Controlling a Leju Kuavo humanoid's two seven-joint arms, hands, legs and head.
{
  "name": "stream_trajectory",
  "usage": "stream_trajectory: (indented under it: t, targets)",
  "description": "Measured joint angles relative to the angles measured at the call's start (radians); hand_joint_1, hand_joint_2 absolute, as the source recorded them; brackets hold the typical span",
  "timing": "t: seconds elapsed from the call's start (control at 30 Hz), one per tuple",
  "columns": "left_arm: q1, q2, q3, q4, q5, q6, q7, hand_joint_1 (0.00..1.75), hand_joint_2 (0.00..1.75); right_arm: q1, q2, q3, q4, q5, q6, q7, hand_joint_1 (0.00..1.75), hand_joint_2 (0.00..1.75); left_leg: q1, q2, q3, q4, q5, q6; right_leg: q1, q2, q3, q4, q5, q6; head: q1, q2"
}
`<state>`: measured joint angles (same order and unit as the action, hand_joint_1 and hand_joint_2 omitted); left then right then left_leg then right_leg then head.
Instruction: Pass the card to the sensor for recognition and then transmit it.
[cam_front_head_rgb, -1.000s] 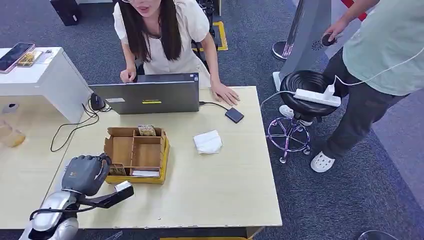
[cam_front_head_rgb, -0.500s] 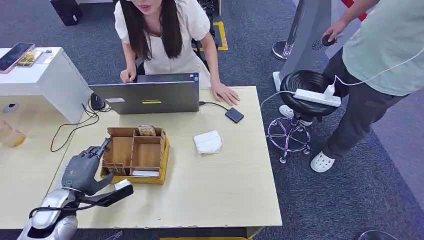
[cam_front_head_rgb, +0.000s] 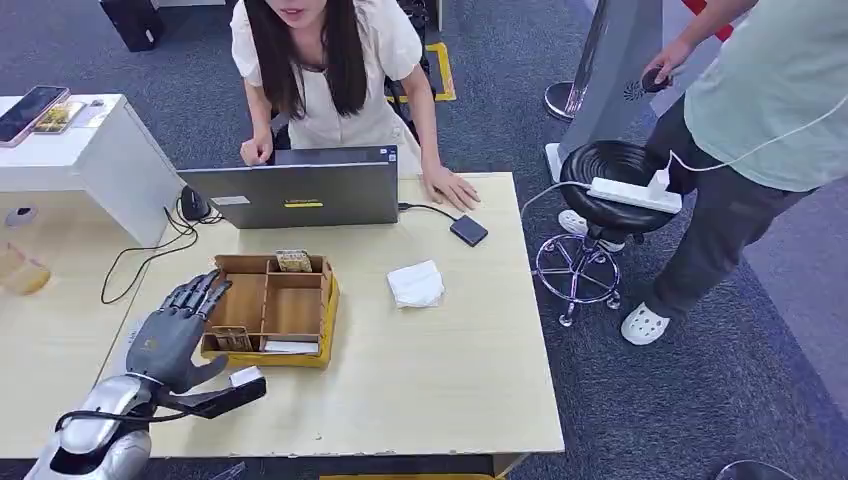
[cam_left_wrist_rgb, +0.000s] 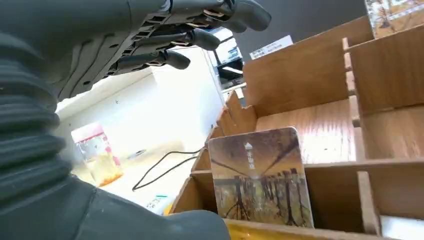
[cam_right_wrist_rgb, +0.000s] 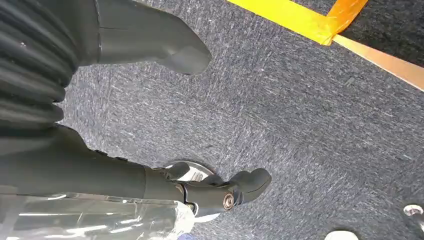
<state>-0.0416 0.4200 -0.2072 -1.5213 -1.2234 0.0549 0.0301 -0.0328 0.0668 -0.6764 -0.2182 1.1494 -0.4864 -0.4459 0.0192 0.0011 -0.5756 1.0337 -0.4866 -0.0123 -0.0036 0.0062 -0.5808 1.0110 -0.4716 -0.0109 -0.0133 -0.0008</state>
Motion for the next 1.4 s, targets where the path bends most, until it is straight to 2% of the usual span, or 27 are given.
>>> stream_trajectory:
  t: [0.6, 1.4]
  targets:
    - [-0.003, 0.044, -0.036, -0.011, 0.002, -0.013, -0.001, 0.00, 1.75, 0.000, 0.000, -0.001, 0.000, 0.004, 0.000, 0.000, 0.00, 1.75, 0.000, 0.000, 0.000, 0.000, 0.000, 0.000, 0.000, 0.000, 0.000, 0.000, 0.000, 0.000, 0.000, 0.000]
    - [-0.003, 0.045, -0.053, -0.013, 0.013, -0.023, -0.001, 0.00, 1.75, 0.000, 0.000, -0.009, -0.002, 0.006, 0.000, -0.005, 0.00, 1.75, 0.000, 0.000, 0.000, 0.000, 0.000, 0.000, 0.000, 0.000, 0.000, 0.000, 0.000, 0.000, 0.000, 0.000]
